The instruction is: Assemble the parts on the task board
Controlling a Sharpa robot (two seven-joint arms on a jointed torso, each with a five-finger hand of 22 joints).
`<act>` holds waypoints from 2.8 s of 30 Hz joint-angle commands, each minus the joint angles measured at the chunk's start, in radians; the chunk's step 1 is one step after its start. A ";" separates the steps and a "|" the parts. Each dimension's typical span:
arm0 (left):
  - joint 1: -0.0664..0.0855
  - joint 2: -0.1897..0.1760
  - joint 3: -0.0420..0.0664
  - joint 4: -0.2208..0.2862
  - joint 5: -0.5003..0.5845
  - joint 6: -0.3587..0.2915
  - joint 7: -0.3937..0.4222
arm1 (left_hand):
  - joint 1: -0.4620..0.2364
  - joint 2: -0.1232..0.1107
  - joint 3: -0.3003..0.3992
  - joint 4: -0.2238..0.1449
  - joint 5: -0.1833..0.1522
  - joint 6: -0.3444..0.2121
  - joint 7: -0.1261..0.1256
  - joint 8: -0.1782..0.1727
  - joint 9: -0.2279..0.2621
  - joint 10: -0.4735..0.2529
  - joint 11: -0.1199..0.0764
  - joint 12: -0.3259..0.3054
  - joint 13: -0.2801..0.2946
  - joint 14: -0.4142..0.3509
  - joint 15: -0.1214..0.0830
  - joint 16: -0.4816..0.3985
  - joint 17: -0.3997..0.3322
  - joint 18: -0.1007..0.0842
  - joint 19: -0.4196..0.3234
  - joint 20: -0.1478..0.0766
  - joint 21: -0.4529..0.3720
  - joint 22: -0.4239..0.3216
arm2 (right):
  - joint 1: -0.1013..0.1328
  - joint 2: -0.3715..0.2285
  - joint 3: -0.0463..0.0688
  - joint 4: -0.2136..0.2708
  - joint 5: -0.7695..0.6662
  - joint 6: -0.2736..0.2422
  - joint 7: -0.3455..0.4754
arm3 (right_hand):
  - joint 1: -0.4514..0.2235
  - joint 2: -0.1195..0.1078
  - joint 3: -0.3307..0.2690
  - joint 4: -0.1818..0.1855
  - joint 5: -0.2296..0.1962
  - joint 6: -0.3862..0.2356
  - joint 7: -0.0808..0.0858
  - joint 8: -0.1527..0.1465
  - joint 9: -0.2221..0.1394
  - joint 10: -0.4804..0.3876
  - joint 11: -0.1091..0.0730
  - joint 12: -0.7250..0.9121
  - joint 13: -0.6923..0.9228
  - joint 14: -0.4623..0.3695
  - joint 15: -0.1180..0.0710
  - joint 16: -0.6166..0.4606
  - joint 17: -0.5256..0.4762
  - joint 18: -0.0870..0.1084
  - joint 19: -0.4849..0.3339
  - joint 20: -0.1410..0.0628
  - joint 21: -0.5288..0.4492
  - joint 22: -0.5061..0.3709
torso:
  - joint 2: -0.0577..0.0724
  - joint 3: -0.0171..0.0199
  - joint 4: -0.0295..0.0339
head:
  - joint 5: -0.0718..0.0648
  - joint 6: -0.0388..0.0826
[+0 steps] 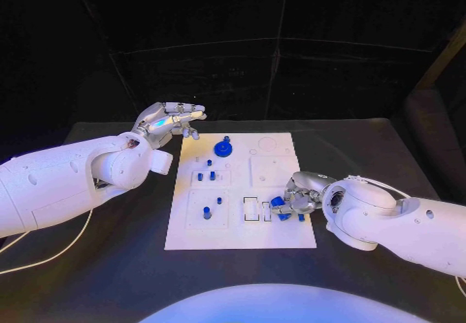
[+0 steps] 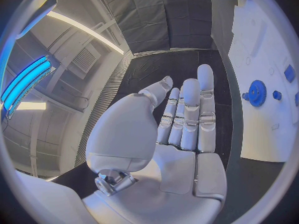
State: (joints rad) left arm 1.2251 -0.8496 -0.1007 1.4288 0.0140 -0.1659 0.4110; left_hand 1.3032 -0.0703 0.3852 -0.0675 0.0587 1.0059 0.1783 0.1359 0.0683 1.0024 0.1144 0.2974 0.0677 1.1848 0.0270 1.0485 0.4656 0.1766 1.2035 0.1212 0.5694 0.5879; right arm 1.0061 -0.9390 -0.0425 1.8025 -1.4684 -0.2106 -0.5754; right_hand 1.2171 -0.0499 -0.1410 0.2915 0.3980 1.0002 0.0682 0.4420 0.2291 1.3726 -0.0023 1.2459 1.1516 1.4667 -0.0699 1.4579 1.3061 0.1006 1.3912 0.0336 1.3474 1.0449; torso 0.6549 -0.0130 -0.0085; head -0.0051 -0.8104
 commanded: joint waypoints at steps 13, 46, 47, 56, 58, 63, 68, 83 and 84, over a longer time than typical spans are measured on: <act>0.001 -0.002 0.000 0.002 0.001 0.015 0.003 | 0.003 0.007 -0.008 0.000 -0.001 0.002 -0.004 0.006 0.001 -0.004 -0.002 0.002 0.001 -0.006 -0.001 0.000 -0.001 0.006 -0.002 0.002 -0.005 -0.001 | -0.006 -0.035 -0.004 0.085 0.119 -0.232 0.047 | 0.030 0.040 -0.003 -0.005 0.067 0.005 -0.010 0.027 0.022 0.021 -0.016 0.023 0.035 0.062 -0.015 0.012 0.019 -0.010 0.012 -0.010 0.012 0.018 | -0.002 -0.0009 0.0009 | 0.003 0.001; 0.001 0.001 0.000 0.005 0.001 0.018 0.000 | 0.003 0.007 -0.008 0.000 -0.001 0.002 -0.004 0.006 0.001 -0.004 -0.002 0.002 0.001 -0.006 -0.001 0.000 -0.001 0.006 -0.002 0.002 -0.005 -0.001 | -0.006 0.103 -0.004 0.012 0.087 -0.171 -0.047 | -0.172 -0.096 -0.056 0.006 -0.296 -0.031 -0.005 0.033 0.077 -0.030 -0.011 -0.101 -0.057 0.046 -0.011 -0.031 -0.050 -0.003 -0.009 -0.008 -0.019 -0.029 | 0.000 0.0001 -0.0007 | 0.017 0.004; 0.001 0.001 0.000 0.005 0.001 0.018 0.000 | 0.002 0.007 -0.011 0.001 -0.001 0.002 -0.004 0.007 0.001 -0.005 -0.002 0.005 0.001 -0.007 -0.001 0.001 -0.002 0.006 -0.002 0.002 -0.006 -0.002 | -0.006 0.103 -0.004 0.011 0.086 -0.175 -0.046 | -0.180 -0.104 -0.053 0.006 -0.307 -0.035 -0.004 0.032 0.078 -0.037 -0.010 -0.113 -0.069 0.046 -0.011 -0.034 -0.053 -0.002 -0.010 -0.007 -0.021 -0.033 | 0.000 0.0002 -0.0005 | 0.017 0.005; 0.001 0.001 0.000 0.004 0.001 0.019 0.000 | 0.002 0.007 -0.012 0.001 -0.001 0.002 -0.004 0.008 0.001 -0.005 -0.002 0.005 0.001 -0.007 -0.001 0.001 -0.002 0.006 -0.002 0.002 -0.007 -0.002 | -0.006 0.099 -0.004 0.020 0.079 -0.185 -0.037 | -0.207 -0.128 -0.053 0.007 -0.339 -0.044 0.000 0.029 0.081 -0.058 -0.006 -0.152 -0.106 0.044 -0.008 -0.041 -0.062 -0.001 -0.015 -0.005 -0.028 -0.042 | -0.001 0.0005 -0.0014 | 0.016 0.005; 0.001 0.001 0.000 0.004 0.001 0.019 0.000 | 0.002 0.007 -0.012 0.001 -0.001 0.002 -0.004 0.008 0.001 -0.005 -0.002 0.005 0.001 -0.007 -0.001 0.001 -0.002 0.006 -0.002 0.002 -0.007 -0.002 | -0.006 0.097 -0.004 0.024 0.078 -0.179 -0.026 | -0.202 -0.120 -0.046 0.006 -0.332 -0.045 0.000 0.029 0.082 -0.058 -0.006 -0.153 -0.106 0.044 -0.007 -0.041 -0.062 -0.001 -0.015 -0.004 -0.028 -0.042 | 0.000 0.0008 -0.0018 | 0.016 0.005; 0.001 0.000 0.000 0.004 0.001 0.019 -0.001 | 0.002 0.007 -0.012 0.001 -0.001 0.002 -0.004 0.008 0.001 -0.005 -0.002 0.005 0.001 -0.007 -0.001 0.001 -0.002 0.006 -0.002 0.002 -0.007 -0.002 | -0.006 0.090 -0.004 0.036 0.077 -0.159 -0.001 | -0.100 -0.084 -0.011 -0.003 -0.286 -0.040 -0.002 0.037 0.090 -0.050 -0.008 -0.150 -0.099 0.047 -0.008 -0.040 -0.053 -0.002 -0.011 -0.004 -0.027 -0.035 | 0.000 0.0000 -0.0005 | 0.013 0.006; 0.001 0.000 0.000 0.004 0.001 0.019 -0.001 | 0.002 0.007 -0.012 0.001 -0.001 0.002 -0.004 0.008 0.001 -0.005 -0.002 0.005 0.001 -0.007 -0.001 0.001 -0.002 0.006 -0.002 0.002 -0.007 -0.002 | -0.006 0.088 -0.004 0.038 0.067 -0.133 0.012 | 0.009 -0.065 -0.004 -0.023 -0.268 -0.038 -0.005 0.047 0.100 -0.046 -0.010 -0.152 -0.097 0.050 -0.011 -0.037 -0.042 -0.003 -0.007 -0.006 -0.024 -0.025 | 0.000 0.0002 -0.0013 | 0.014 0.005; 0.001 0.001 0.000 0.002 0.001 0.022 -0.002 | 0.002 0.007 -0.012 0.001 -0.001 0.002 -0.004 0.008 0.001 -0.005 -0.002 0.005 0.001 -0.007 -0.001 0.001 -0.002 0.006 -0.002 0.002 -0.007 -0.002 | -0.006 0.104 -0.004 0.014 0.013 -0.127 -0.012 | 0.100 -0.019 -0.004 -0.074 -0.230 -0.020 -0.013 0.074 0.118 -0.037 -0.018 -0.143 -0.082 0.052 -0.016 -0.035 -0.033 -0.005 -0.003 -0.011 -0.020 -0.015 | -0.001 -0.0001 -0.0006 | 0.014 0.006; 0.001 0.001 0.000 0.002 0.001 0.022 -0.003 | 0.002 0.007 -0.012 0.001 -0.001 0.002 -0.004 0.008 0.001 -0.005 -0.002 0.005 0.001 -0.007 -0.001 0.001 -0.002 0.006 -0.002 0.002 -0.007 -0.002 | -0.006 0.102 -0.004 0.015 0.012 -0.126 -0.011 | 0.101 -0.019 -0.004 -0.074 -0.229 -0.020 -0.013 0.074 0.118 -0.037 -0.018 -0.143 -0.082 0.052 -0.016 -0.035 -0.033 -0.005 -0.003 -0.011 -0.020 -0.015 | -0.001 -0.0001 -0.0007 | 0.014 0.006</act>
State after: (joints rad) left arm 1.2251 -0.8486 -0.1008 1.4305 0.0140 -0.1577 0.4062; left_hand 1.3032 -0.0703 0.3781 -0.0664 0.0587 1.0059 0.1783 0.1404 0.0681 1.0024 0.1144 0.2974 0.0672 1.1847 0.0270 1.0485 0.4648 0.1765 1.2034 0.1212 0.5694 0.5867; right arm 0.9992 -0.8346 -0.0465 1.8153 -1.4308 -0.3482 -0.5855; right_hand 1.3085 -0.0707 -0.1456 0.2246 0.1656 0.9754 0.0541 0.5109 0.3463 1.3292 -0.0164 1.0979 1.0685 1.4667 -0.0844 1.4230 1.2719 0.1007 1.3846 0.0284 1.3240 1.0285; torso 0.6540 -0.0131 -0.0088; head 0.0080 -0.8048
